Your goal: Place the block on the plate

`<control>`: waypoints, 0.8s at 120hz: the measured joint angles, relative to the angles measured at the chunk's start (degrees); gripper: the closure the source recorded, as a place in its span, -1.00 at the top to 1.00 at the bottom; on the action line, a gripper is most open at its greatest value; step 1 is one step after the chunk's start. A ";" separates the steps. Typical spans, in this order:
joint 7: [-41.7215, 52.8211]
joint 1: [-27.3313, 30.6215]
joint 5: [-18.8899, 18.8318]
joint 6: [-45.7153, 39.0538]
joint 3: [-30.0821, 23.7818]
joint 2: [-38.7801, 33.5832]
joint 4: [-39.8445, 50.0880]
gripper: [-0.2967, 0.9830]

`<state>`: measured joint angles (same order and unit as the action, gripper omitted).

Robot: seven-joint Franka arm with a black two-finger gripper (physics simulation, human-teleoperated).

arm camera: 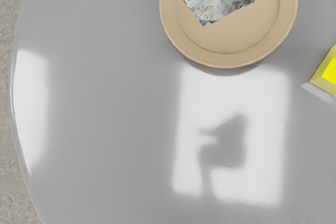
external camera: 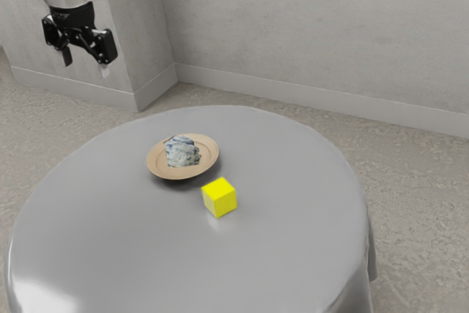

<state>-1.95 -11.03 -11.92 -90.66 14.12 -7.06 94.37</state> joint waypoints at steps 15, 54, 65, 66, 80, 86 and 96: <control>-0.24 0.07 -0.08 -0.10 -0.06 -0.01 0.24 0.54; -0.68 0.47 3.85 -1.26 -3.06 4.69 7.63 0.54; -0.71 0.01 4.99 -3.22 -4.64 6.58 10.91 0.54; -0.71 -0.06 5.07 -3.45 -4.75 6.83 11.06 0.54; -0.58 0.00 5.79 -7.13 -7.49 10.45 11.92 0.54; -0.19 -0.21 6.38 -8.62 -8.53 12.16 12.02 0.54; 0.78 -0.12 7.59 -10.67 -10.71 14.40 12.07 0.54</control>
<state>-1.17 -11.16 -4.33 -101.34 3.42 7.35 106.45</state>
